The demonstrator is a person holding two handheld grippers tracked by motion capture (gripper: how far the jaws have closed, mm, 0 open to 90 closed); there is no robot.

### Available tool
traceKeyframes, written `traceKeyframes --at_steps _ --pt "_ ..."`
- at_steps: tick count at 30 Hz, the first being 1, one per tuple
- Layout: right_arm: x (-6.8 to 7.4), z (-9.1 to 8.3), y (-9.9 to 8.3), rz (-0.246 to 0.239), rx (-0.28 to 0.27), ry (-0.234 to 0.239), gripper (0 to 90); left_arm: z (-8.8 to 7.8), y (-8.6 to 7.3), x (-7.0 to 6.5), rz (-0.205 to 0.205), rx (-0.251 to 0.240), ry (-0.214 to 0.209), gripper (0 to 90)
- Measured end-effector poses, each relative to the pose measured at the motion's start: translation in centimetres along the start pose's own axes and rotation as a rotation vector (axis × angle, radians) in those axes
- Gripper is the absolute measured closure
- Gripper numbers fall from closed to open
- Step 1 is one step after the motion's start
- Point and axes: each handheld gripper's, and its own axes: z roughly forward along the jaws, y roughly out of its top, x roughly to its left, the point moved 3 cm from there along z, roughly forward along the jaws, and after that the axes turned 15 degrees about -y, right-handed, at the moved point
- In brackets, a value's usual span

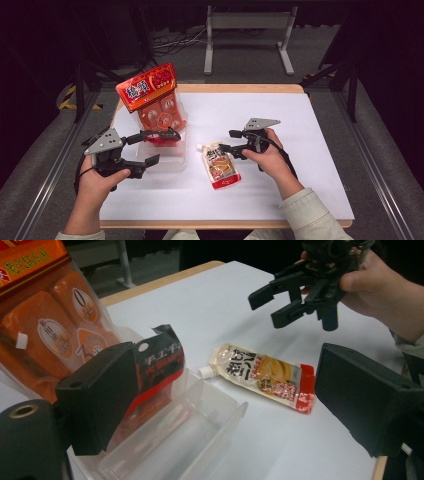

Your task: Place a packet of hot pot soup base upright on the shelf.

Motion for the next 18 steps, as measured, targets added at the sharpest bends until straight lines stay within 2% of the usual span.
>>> traceKeyframes --at_steps 6,9,12,13,18 --pt "-0.1 0.9 -0.9 -0.018 0.049 -0.016 26.7 0.5 0.1 -0.6 0.003 0.027 -0.022 11.1" --pt "-0.3 1.3 -1.2 -0.010 0.071 -0.019 25.9 0.8 0.0 -0.8 0.003 0.047 -0.041 10.5" --pt "-0.2 1.8 -1.5 -0.020 0.094 -0.025 25.9 0.8 0.0 -0.8 -0.001 0.044 -0.042 10.5" --pt "-0.1 2.4 -2.1 -0.033 0.125 -0.022 25.3 0.7 0.0 -0.7 0.000 0.037 -0.033 10.7" --pt "0.0 3.2 -2.9 -0.022 0.166 -0.009 24.0 0.7 -0.1 -0.8 -0.019 0.043 -0.045 10.9"
